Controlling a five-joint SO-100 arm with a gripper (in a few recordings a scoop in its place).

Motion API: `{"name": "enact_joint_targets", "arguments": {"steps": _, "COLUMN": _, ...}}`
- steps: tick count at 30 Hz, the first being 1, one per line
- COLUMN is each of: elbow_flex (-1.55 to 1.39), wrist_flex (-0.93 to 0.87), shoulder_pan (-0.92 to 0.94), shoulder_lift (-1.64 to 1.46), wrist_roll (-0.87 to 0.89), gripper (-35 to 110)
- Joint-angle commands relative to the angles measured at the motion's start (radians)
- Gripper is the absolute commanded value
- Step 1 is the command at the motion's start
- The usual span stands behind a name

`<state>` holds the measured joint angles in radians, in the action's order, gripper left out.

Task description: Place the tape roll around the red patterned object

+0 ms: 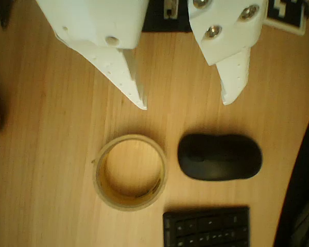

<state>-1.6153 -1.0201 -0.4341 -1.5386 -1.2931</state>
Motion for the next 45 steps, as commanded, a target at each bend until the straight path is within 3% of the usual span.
{"name": "enact_joint_targets", "arguments": {"steps": 1, "elbow_flex": 0.021, "wrist_flex": 0.040, "shoulder_pan": 0.026, "shoulder_lift": 0.057, "wrist_roll": -0.005, "gripper": 38}}
{"name": "enact_joint_targets", "arguments": {"steps": 17, "elbow_flex": 0.146, "wrist_flex": 0.074, "shoulder_pan": 0.092, "shoulder_lift": 0.261, "wrist_roll": -0.034, "gripper": 36}}
{"name": "enact_joint_targets", "arguments": {"steps": 26, "elbow_flex": 0.291, "wrist_flex": -0.126, "shoulder_pan": 0.169, "shoulder_lift": 0.245, "wrist_roll": -0.069, "gripper": 37}}
{"name": "enact_joint_targets", "arguments": {"steps": 31, "elbow_flex": 0.383, "wrist_flex": -0.236, "shoulder_pan": 0.210, "shoulder_lift": 0.301, "wrist_roll": 0.031, "gripper": 40}}
{"name": "enact_joint_targets", "arguments": {"steps": 36, "elbow_flex": 0.273, "wrist_flex": -0.276, "shoulder_pan": 0.222, "shoulder_lift": 0.209, "wrist_roll": 0.215, "gripper": 45}}
{"name": "enact_joint_targets", "arguments": {"steps": 45, "elbow_flex": 0.112, "wrist_flex": -0.232, "shoulder_pan": 0.184, "shoulder_lift": 0.175, "wrist_roll": 0.449, "gripper": 46}}
